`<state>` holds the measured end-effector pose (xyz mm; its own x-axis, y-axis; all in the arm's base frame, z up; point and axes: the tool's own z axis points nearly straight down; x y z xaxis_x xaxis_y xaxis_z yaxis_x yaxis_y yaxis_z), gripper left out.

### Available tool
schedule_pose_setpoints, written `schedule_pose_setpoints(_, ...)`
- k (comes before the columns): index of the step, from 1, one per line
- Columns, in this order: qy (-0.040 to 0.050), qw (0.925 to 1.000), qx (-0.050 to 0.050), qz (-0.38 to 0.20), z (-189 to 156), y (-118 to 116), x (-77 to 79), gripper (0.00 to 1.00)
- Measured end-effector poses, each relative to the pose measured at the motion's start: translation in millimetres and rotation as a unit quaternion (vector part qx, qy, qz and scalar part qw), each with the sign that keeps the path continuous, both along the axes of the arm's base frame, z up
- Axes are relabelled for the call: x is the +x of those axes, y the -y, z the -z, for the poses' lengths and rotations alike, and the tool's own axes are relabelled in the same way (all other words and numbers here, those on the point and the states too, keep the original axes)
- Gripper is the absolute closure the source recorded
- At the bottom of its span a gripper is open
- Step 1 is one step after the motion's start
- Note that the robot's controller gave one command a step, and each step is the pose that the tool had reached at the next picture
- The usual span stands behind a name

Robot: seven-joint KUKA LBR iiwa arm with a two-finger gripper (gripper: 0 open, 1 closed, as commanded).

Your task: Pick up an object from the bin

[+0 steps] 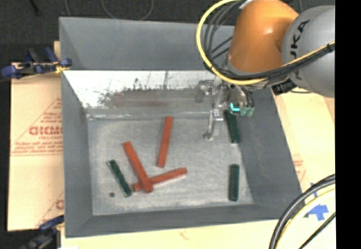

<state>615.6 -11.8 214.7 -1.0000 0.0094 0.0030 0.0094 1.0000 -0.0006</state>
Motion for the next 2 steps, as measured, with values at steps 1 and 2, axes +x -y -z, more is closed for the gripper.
schedule_pose_setpoints(1,-0.0010,0.9948,0.001,-0.102,76,-99,-81.8,0.00)
schedule_pose_setpoints(2,0.0073,0.9555,0.001,-0.295,142,-148,-107.8,0.00)
